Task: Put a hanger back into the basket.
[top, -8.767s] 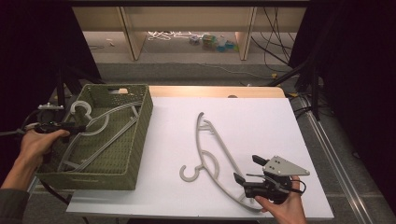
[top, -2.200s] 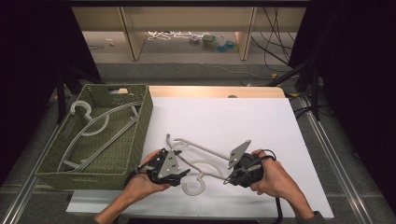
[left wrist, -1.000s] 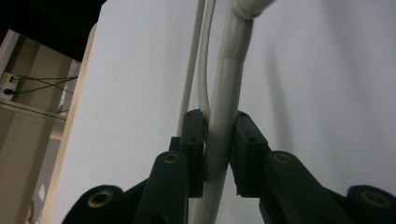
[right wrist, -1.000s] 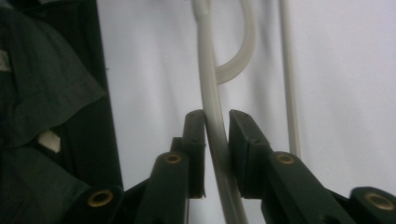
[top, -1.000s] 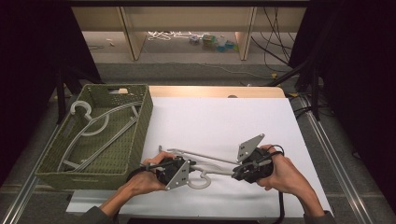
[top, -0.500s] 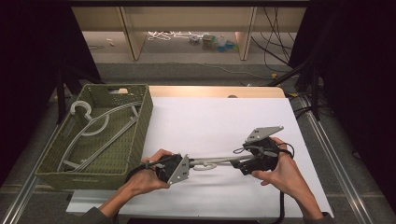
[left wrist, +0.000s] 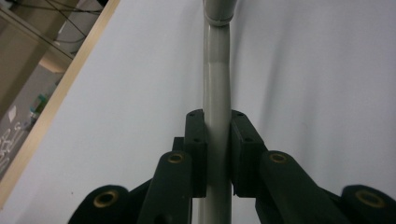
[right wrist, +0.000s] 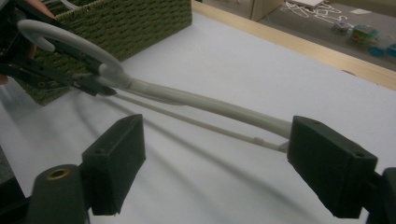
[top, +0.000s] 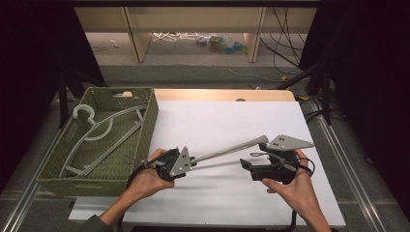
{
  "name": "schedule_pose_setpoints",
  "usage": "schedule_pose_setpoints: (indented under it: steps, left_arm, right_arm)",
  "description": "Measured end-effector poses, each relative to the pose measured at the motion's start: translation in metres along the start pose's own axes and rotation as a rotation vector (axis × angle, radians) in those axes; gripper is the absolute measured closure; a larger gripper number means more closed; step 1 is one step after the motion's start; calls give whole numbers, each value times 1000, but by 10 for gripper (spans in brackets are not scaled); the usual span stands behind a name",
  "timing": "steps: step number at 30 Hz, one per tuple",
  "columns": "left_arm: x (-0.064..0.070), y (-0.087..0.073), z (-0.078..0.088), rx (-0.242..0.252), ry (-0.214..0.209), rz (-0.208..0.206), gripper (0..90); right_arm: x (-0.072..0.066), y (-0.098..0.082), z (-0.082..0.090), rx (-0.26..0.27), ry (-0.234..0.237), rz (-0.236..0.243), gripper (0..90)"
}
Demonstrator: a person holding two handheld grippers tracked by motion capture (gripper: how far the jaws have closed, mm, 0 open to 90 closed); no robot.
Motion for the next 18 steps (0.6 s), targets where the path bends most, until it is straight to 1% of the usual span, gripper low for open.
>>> schedule_pose_setpoints:
  steps: [1,2,3,4,5,8,9,10,11,12,13,14,15,18]
  left_arm:
    - [-1,0,1,3,2,32,793]
    - [-3,0,1,6,6,54,793]
    - [-4,-1,3,3,7,83,793]
    - [-5,-2,3,0,15,91,793]
    - [-6,-2,4,-5,10,99,793]
    - [-10,-3,8,28,-14,176,794]
    - [-11,-3,9,33,-22,186,794]
    - [-12,-3,10,46,-32,211,794]
    - [-14,-3,12,64,-41,241,794]
    - [-15,-3,14,76,-48,259,794]
    - [-16,-4,16,87,-53,281,794]
    - [-17,-4,18,104,-62,309,794]
    - [-18,-4,20,111,-66,323,794]
    - [-22,-5,30,142,-62,367,794]
  right_arm:
    - [-1,0,1,3,2,3,196]
    - [-3,-1,2,14,-3,4,197]
    - [-4,-2,3,22,-8,16,195]
    - [-5,-3,4,23,-8,17,193]
    - [-6,-4,4,39,-11,17,194]
    - [-6,-8,5,52,-29,12,192]
    - [-5,-10,4,64,-26,8,191]
    - [-5,-11,4,65,-33,10,188]
    - [-5,-13,4,65,-29,7,185]
    - [-5,-15,3,66,-34,8,183]
    - [-4,-16,1,86,-31,13,184]
    - [-4,-18,2,84,-33,9,184]
    - [-4,-19,1,95,-43,6,182]
    - [-4,-24,1,102,-48,7,179]
Point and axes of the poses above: each handheld gripper's, and its own axes: z roughly backward along the jaws, y roughly out of its top, x roughly to its right, the point moved 2 cm from there along -z, roughly forward along the jaws, and after that the axes turned 10 degrees about -z, right-handed, at the moved point
